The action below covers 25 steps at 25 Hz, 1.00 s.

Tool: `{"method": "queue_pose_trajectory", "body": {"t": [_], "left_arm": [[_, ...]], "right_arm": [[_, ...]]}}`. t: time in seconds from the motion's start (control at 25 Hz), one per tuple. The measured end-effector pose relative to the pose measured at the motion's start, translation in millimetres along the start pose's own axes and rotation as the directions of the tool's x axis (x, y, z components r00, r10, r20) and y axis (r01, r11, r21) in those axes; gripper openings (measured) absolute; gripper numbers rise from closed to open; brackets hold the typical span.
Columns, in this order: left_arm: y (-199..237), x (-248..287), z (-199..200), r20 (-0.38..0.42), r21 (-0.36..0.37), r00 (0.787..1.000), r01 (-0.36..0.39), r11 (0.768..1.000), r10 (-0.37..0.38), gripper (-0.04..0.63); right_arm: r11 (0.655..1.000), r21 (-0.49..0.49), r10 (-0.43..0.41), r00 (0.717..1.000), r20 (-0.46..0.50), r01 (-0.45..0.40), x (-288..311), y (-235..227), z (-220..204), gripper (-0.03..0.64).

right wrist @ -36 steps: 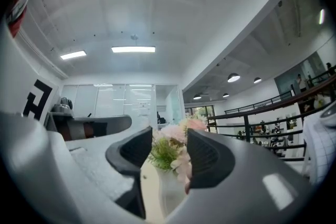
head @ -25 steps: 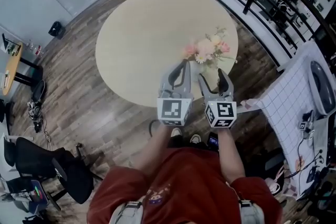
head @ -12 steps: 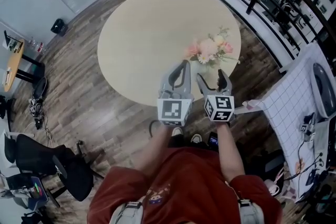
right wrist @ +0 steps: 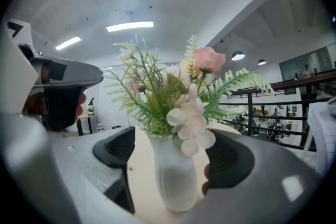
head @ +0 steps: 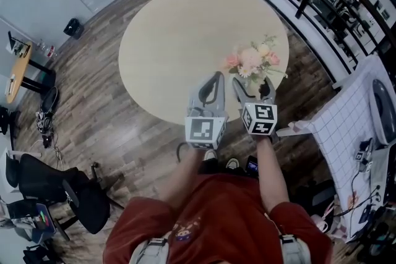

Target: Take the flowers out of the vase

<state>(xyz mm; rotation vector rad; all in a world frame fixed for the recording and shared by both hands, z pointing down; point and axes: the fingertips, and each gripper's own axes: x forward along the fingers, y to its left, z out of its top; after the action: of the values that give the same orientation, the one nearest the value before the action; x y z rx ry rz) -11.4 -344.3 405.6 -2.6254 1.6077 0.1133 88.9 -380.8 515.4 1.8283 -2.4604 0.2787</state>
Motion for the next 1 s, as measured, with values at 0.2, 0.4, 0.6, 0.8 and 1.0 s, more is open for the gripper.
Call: {"method": "queue_pose_trajectory", "body": {"t": [0.2, 0.4, 0.6, 0.8, 1.0], "left_arm": [[2, 1, -5, -0.008, -0.005, 1.000, -0.003, 1.000, 0.003, 0.005], [2, 1, -8, -0.017, -0.002, 1.000, -0.005, 1.000, 0.005, 0.005], [1, 2, -8, -0.021, -0.007, 1.000, 0.006, 1.000, -0.006, 0.005], [1, 1, -12, -0.025, -0.011, 1.000, 0.008, 1.000, -0.008, 0.005], [-2, 1, -18, -0.040, -0.008, 0.999, 0.013, 1.000, -0.014, 0.005]], "right_arm": [[1.000, -0.016, -0.003, 1.000, 0.007, 0.003, 8, -2, 5, 0.410], [0.999, -0.032, -0.015, 1.000, 0.018, 0.016, 13, -2, 11, 0.410], [0.998, -0.044, -0.041, 0.998, 0.053, 0.043, 14, -2, 18, 0.410], [0.996, -0.062, -0.053, 0.996, 0.075, 0.058, 14, -3, 23, 0.399], [0.992, -0.104, -0.061, 0.993, 0.099, 0.071, 10, -2, 29, 0.322]]}}
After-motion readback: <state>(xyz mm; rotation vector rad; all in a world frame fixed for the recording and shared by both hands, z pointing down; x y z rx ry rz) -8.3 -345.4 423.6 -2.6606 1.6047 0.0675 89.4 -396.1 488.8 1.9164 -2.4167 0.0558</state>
